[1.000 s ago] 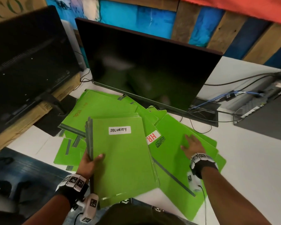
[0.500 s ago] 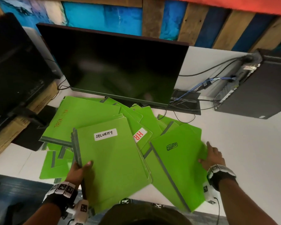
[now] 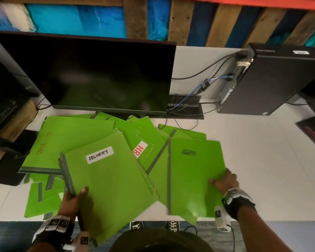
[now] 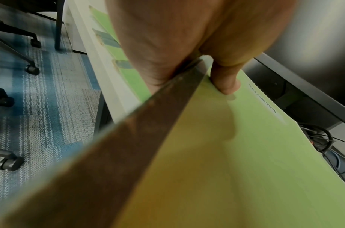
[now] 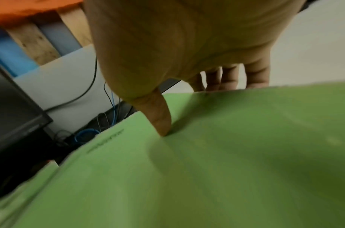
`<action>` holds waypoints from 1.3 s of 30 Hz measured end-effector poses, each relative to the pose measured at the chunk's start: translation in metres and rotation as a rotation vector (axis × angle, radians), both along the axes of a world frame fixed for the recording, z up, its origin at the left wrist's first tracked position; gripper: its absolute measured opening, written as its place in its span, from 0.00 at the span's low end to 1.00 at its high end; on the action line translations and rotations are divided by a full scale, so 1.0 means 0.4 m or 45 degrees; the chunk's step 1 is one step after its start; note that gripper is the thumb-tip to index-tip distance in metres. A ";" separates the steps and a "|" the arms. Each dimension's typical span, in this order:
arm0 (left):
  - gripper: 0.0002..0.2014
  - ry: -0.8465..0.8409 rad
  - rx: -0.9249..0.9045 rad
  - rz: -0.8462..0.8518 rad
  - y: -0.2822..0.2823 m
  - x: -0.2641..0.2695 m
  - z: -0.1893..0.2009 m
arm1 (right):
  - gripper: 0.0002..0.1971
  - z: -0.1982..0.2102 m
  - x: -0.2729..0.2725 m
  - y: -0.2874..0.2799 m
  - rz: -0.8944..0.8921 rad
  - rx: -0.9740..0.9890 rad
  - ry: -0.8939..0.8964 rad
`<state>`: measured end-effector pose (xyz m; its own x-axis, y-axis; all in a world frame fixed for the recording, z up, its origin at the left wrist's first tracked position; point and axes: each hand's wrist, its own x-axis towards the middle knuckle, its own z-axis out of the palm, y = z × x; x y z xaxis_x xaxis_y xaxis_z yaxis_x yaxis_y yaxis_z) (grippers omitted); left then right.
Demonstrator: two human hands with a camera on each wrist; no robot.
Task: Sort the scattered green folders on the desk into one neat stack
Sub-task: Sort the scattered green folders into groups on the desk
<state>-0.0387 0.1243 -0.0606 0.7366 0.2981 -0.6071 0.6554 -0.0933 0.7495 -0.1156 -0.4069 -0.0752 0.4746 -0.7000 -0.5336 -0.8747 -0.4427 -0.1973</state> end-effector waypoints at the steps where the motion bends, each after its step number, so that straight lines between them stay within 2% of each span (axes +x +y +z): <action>1: 0.07 0.003 0.008 0.001 -0.002 -0.001 0.001 | 0.45 -0.001 0.003 0.022 -0.014 -0.026 0.033; 4: 0.04 0.008 -0.007 0.011 -0.004 -0.004 0.006 | 0.42 0.002 0.036 0.063 -0.199 0.023 0.018; 7: 0.06 0.020 -0.027 0.010 -0.010 -0.004 0.015 | 0.47 -0.002 0.075 0.073 -0.462 0.211 -0.080; 9: 0.04 -0.003 -0.058 0.025 -0.018 -0.005 0.025 | 0.51 -0.005 0.087 0.072 -0.516 0.296 -0.101; 10: 0.02 -0.006 -0.077 0.042 -0.024 -0.005 0.030 | 0.49 -0.008 0.091 0.072 -0.516 0.330 -0.110; 14: 0.02 -0.022 -0.124 0.047 -0.038 -0.006 0.045 | 0.31 0.039 0.108 0.078 -0.379 0.383 -0.226; 18: 0.04 -0.003 -0.109 0.045 -0.034 -0.005 0.043 | 0.18 0.153 0.115 0.073 -0.311 0.381 -0.673; 21: 0.01 0.001 -0.068 0.040 -0.022 -0.011 0.035 | 0.12 0.274 0.099 0.065 -0.280 0.616 -1.014; 23: 0.03 -0.009 -0.041 0.031 -0.019 -0.014 0.026 | 0.15 0.357 0.093 0.059 -0.219 0.804 -1.201; 25: 0.02 -0.027 -0.050 0.035 -0.022 -0.017 0.025 | 0.29 0.415 0.102 0.058 -0.101 0.895 -1.269; 27: 0.03 -0.019 -0.069 0.042 -0.023 -0.018 0.023 | 0.30 0.446 0.135 0.079 -0.017 0.985 -1.320; 30: 0.03 -0.011 -0.076 0.038 -0.021 -0.019 0.027 | 0.30 0.444 0.218 0.150 0.042 1.060 -1.315; 32: 0.03 -0.027 -0.068 0.044 -0.021 -0.020 0.034 | 0.31 0.406 0.266 0.218 0.073 1.122 -1.255; 36: 0.02 -0.064 -0.051 0.038 -0.026 -0.024 0.043 | 0.31 0.299 0.315 0.364 0.152 1.215 -1.000; 39: 0.05 -0.064 -0.062 0.040 -0.018 -0.023 0.038 | 0.19 0.225 0.341 0.449 0.244 1.102 -0.816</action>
